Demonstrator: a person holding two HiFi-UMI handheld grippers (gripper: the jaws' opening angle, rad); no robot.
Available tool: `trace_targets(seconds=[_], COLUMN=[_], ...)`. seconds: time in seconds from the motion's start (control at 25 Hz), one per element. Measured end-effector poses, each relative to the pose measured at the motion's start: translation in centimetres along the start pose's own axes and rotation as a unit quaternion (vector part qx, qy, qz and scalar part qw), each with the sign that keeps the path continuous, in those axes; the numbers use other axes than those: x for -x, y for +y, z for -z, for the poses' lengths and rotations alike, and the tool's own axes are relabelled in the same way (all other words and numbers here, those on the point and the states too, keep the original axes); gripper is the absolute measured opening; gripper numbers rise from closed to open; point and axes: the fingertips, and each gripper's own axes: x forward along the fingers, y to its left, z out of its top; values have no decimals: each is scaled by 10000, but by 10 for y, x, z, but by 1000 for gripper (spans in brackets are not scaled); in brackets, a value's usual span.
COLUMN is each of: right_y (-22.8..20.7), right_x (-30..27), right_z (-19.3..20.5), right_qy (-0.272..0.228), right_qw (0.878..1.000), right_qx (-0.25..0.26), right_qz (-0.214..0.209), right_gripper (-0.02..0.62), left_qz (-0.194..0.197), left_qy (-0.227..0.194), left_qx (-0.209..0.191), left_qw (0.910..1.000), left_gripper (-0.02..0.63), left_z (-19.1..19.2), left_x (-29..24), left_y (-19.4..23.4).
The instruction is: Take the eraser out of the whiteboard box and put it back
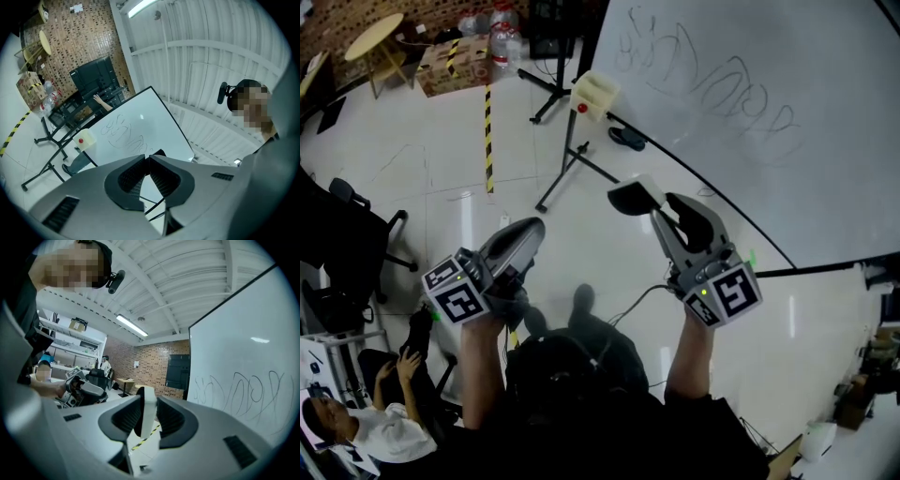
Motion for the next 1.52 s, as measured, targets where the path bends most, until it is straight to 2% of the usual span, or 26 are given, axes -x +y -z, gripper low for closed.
trace_targets(seconds=[0.44, 0.72, 0.96, 1.12, 1.52], right_y=[-82, -101, -109, -116, -137], right_x=[8, 4, -19, -44, -134], right_z=[19, 24, 28, 25, -1], right_qy=[-199, -293, -178, -62, 74], right_qw=[9995, 9987, 9990, 9997, 9995], right_qx=[-165, -290, -266, -172, 50], right_qz=[-182, -307, -298, -163, 302], right_gripper=[130, 130, 129, 129, 129], left_qz=[-260, -427, -376, -181, 267], left_qy=[-8, 38, 49, 59, 129], left_qx=[-243, -338, -207, -86, -6], left_qw=[9994, 9985, 9991, 9998, 9996], left_gripper=[14, 14, 14, 14, 14], left_z=[14, 15, 6, -14, -103], left_x=[-72, -88, -97, -106, -120], left_y=[2, 5, 29, 53, 116])
